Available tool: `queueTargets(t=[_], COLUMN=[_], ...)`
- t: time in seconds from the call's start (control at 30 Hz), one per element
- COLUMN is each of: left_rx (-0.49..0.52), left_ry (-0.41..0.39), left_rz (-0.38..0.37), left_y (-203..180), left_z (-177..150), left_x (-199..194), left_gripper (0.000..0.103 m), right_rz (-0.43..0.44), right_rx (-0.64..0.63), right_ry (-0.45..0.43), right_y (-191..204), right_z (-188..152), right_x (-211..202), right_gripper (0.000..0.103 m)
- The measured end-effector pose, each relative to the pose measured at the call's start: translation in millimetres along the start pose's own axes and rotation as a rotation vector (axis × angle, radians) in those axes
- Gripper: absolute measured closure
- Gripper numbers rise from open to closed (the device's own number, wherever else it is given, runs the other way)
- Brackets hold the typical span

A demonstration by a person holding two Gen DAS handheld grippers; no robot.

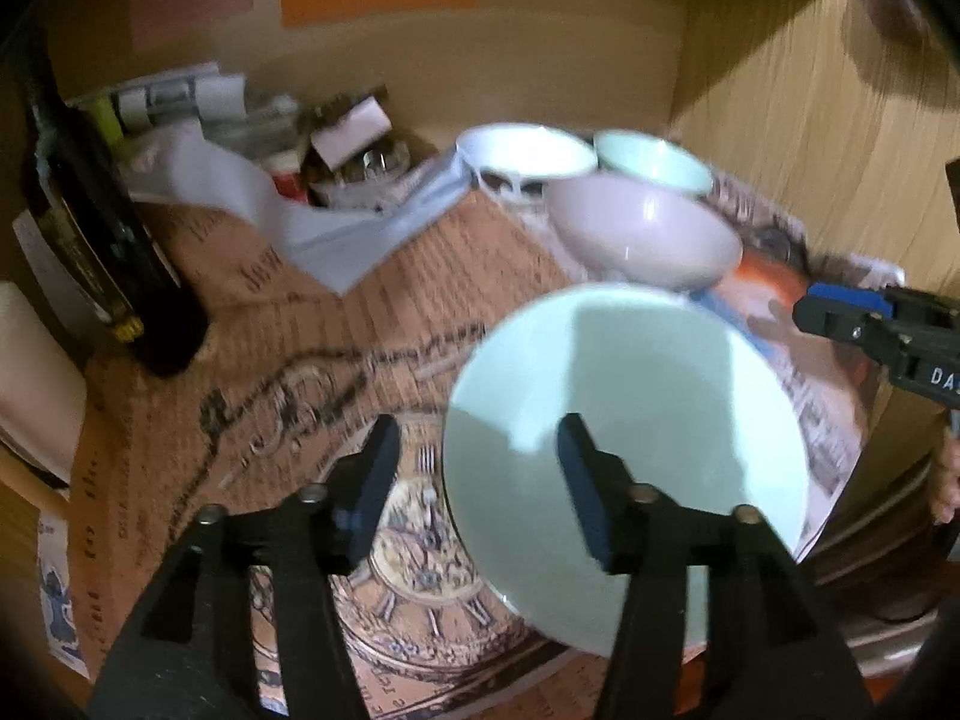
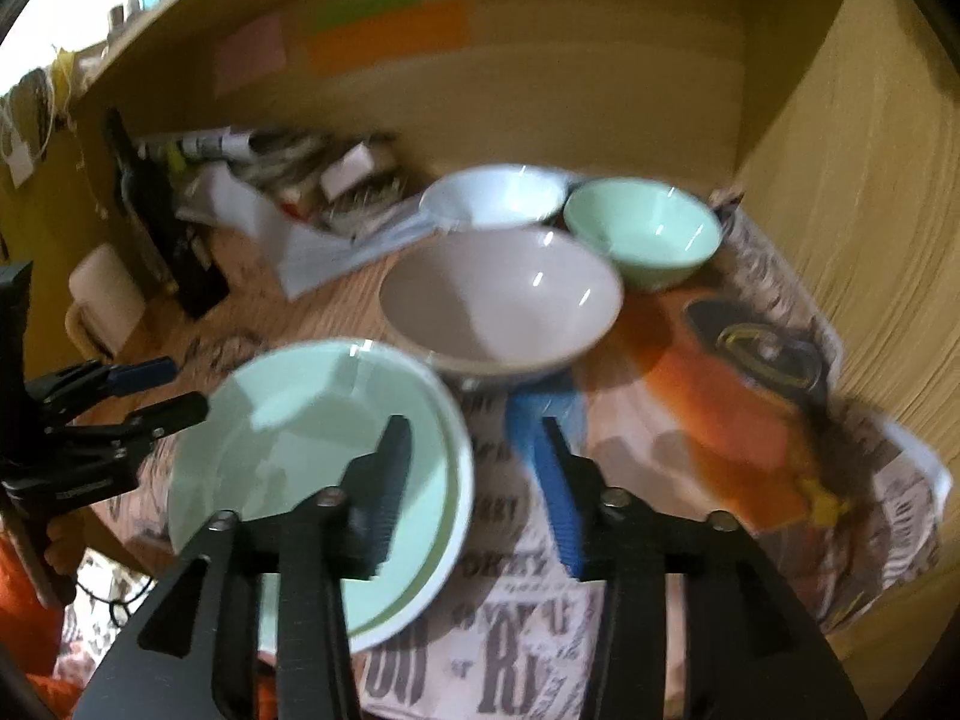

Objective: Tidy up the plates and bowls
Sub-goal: 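Open both grippers and withdraw them from the mint-green plate, then close both grippers on the rim of the mauve bowl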

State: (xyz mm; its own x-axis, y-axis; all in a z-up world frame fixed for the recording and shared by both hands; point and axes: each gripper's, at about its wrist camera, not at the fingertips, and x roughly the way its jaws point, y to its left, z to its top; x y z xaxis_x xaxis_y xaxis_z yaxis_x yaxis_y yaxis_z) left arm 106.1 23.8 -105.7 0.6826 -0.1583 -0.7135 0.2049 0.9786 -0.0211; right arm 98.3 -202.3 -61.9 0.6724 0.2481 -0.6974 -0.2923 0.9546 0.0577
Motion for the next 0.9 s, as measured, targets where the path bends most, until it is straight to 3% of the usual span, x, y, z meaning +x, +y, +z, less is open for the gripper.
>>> queueTargets(t=[0.2, 0.27, 0.4, 0.63, 0.9], left_rx=[-0.008, -0.008, 0.004, 0.022, 0.044], left_ry=[-0.078, -0.093, -0.102, -0.047, 0.051], left_rz=[0.009, 0.012, 0.016, 0.003, -0.018], left_y=[-4.0, -5.8, -12.9, -31.7, -47.8], left_z=[27.1, 38.8, 57.6, 92.3, 117.6], left_x=[-14.3, -13.0, -3.4, 38.0, 96.2], left_gripper=[0.028, 0.022, 0.020, 0.019, 0.019], right_rz=[-0.035, -0.043, -0.046, -0.069, -0.062], right_rx=[0.004, 0.012, 0.027, 0.067, 0.087], right_ry=[-0.088, -0.111, -0.117, -0.113, -0.046], right_y=[-12.9, -18.4, -31.0, -59.2, -77.3], right_z=[16.2, 20.8, 28.8, 43.3, 51.7], right_x=[-3.9, -1.4, 6.9, 31.8, 67.7], right_gripper=[0.038, 0.037, 0.035, 0.029, 0.029])
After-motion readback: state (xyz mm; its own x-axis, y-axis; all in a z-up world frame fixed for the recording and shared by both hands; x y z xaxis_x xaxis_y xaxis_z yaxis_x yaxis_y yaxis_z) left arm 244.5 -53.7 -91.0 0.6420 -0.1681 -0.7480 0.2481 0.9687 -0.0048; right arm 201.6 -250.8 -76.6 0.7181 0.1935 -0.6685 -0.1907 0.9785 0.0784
